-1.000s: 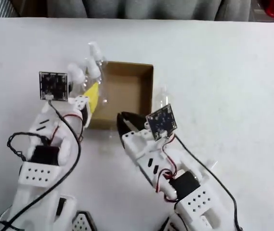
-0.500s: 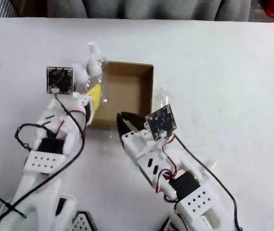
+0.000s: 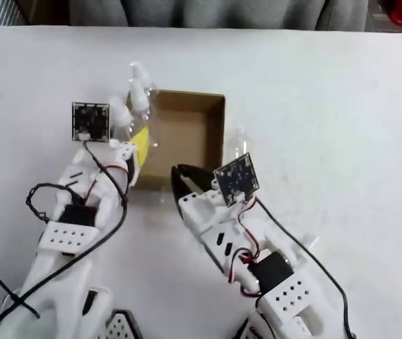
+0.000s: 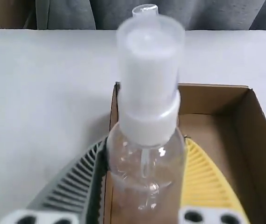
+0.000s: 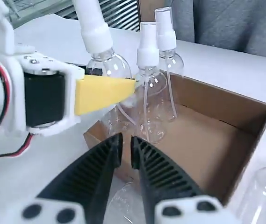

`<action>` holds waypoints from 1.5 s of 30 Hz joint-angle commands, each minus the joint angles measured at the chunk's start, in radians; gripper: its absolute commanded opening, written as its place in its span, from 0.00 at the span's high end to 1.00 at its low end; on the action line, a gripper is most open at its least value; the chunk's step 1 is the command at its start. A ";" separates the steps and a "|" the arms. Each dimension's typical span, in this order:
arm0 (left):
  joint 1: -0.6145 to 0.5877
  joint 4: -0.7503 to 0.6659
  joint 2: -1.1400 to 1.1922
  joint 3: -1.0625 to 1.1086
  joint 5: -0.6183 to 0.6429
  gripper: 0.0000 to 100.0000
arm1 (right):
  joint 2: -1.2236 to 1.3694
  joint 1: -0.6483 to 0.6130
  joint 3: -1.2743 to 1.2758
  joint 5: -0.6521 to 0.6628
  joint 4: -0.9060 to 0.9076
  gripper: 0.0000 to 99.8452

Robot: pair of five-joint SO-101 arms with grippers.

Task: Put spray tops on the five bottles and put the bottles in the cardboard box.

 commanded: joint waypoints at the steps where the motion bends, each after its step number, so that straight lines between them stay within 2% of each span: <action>1: 0.002 -0.032 -0.004 -0.011 -0.011 0.98 | -0.019 0.008 -0.018 0.012 0.005 0.99; 20: 0.027 0.008 -0.002 0.015 -0.014 0.98 | -0.019 0.008 -0.015 0.012 0.007 0.99; 24: 0.033 0.006 -0.002 0.026 -0.054 0.98 | -0.019 0.005 -0.015 0.011 0.007 0.99; 32: 0.036 -0.077 -0.002 0.072 -0.052 0.98 | -0.019 0.002 -0.015 0.011 0.007 0.99; 40: 0.036 -0.081 0.033 0.075 -0.052 0.98 | -0.019 0.002 -0.015 0.011 0.007 0.99; 45: 0.045 -0.203 0.166 0.075 -0.051 0.98 | -0.019 0.002 -0.014 0.011 0.007 0.99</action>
